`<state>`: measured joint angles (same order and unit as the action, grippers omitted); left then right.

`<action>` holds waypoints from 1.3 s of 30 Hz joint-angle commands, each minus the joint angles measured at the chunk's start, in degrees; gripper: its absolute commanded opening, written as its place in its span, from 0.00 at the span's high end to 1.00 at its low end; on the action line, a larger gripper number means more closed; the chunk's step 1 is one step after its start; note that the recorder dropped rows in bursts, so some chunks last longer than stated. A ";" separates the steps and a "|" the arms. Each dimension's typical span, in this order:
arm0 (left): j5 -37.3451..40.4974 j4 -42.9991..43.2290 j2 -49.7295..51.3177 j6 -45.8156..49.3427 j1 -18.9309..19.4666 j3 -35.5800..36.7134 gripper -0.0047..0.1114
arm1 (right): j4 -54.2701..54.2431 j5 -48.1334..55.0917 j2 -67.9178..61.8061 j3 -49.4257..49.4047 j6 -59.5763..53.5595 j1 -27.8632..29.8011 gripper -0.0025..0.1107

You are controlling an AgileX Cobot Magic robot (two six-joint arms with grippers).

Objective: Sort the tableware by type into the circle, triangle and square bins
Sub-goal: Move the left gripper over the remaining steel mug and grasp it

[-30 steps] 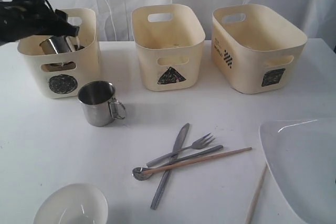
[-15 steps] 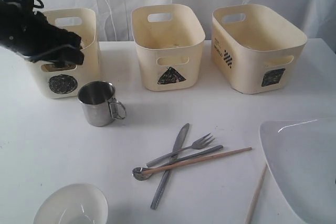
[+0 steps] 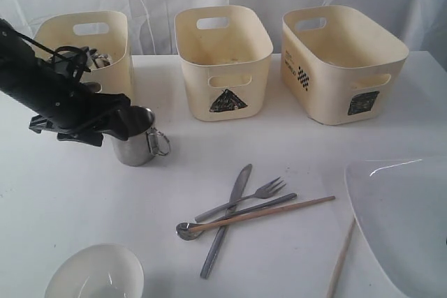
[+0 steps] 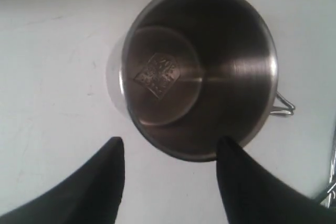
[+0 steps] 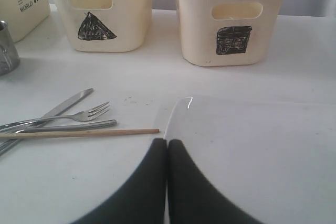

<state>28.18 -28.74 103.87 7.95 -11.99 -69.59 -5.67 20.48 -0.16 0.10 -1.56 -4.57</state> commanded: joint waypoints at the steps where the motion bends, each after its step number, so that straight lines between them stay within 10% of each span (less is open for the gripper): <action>1: -4.61 0.38 2.75 -0.90 -0.10 0.50 0.47 | 0.13 -0.31 0.16 -0.10 0.22 -0.11 0.98; 10: -6.26 -0.73 3.79 -0.90 -0.10 0.50 0.61 | 0.13 -0.31 0.16 -0.10 0.22 -0.11 0.98; 39: -3.50 -16.30 2.55 -0.51 -0.10 0.50 0.61 | 0.13 -0.31 0.16 -0.10 0.22 -0.11 0.98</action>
<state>24.51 -43.03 106.17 7.06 -11.99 -69.74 -5.67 20.48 -0.16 0.10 -1.56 -4.57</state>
